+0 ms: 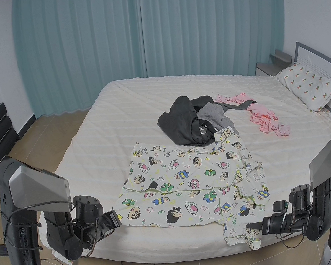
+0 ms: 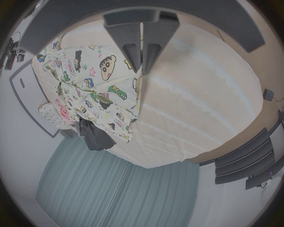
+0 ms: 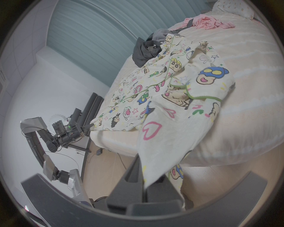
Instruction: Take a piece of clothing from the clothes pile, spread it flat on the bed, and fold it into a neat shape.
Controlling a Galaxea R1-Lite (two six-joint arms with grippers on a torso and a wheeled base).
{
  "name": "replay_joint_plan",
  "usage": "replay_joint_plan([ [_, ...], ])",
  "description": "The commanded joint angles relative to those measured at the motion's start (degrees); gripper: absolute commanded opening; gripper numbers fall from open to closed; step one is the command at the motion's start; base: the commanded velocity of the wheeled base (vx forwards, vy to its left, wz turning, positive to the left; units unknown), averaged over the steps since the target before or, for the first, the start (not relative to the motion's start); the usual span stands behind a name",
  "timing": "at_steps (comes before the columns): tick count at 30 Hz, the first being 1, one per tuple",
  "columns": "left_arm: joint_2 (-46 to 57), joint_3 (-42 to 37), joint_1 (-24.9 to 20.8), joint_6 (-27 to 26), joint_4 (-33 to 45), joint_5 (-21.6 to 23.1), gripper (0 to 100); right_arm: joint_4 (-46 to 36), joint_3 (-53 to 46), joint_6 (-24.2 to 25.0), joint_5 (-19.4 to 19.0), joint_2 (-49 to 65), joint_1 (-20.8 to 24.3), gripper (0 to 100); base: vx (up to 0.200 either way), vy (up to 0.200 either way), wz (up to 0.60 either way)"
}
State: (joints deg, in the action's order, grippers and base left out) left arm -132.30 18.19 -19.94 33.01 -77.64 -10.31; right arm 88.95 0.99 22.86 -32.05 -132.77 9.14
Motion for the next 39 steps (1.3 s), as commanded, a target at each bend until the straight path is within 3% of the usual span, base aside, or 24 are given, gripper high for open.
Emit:
replay_joint_plan([
  [1, 2.93, -1.14, 0.08, 0.03, 0.03, 1.0, 0, 0.61, -0.9, -0.09, -2.58, 1.72, -1.58, 0, 0.0, 0.0, 0.0],
  [10, 3.9, -0.7, 1.22, -0.4, 0.12, 1.17, 0, 0.61, -0.9, -0.71, -2.58, 0.4, -1.58, 0, 0.0, 0.0, 0.0],
  [18, -5.95, 0.09, 0.96, -0.58, -0.14, 1.26, 0, 0.61, -0.9, -4.66, -1.61, -3.55, -1.14, 0, 0.0, 0.0, 0.0],
  [19, -6.91, 0.53, 0.96, -0.58, -0.23, 1.17, 0, 0.61, -0.9, -5.28, -1.09, -4.08, -1.14, 100, 0.0, 0.0, 0.0],
  [26, -8.85, 3.17, 1.4, -0.58, -0.23, 1.17, 0, 0.61, -0.9, -10.29, 2.78, -7.59, -0.88, 100, 0.0, 0.0, 0.0],
  [28, -8.85, 3.34, 1.4, -0.67, -0.23, 1.17, 0, 0.69, -0.2, -16.18, 4.8, -10.41, -0.53, 100, 0.0, 0.0, 0.0],
  [30, -8.85, 3.43, 1.49, -0.58, -0.23, 1.26, 0, 0.69, 0.59, -18.81, 6.03, -11.72, 0.26, 100, 0.0, 0.0, 0.0],
  [35, -9.02, 3.52, 1.75, -0.58, -0.23, 1.61, 0, 0.61, 4.9, -18.29, 11.66, -12.69, 2.9, 100, 0.0, 0.0, 0.0],
  [39, -9.02, 3.17, 1.75, -0.58, -0.23, 3.46, 0, 0.61, 5.16, -17.85, 11.75, -12.16, 4.39, 100, 0.0, 0.0, 0.0],
])
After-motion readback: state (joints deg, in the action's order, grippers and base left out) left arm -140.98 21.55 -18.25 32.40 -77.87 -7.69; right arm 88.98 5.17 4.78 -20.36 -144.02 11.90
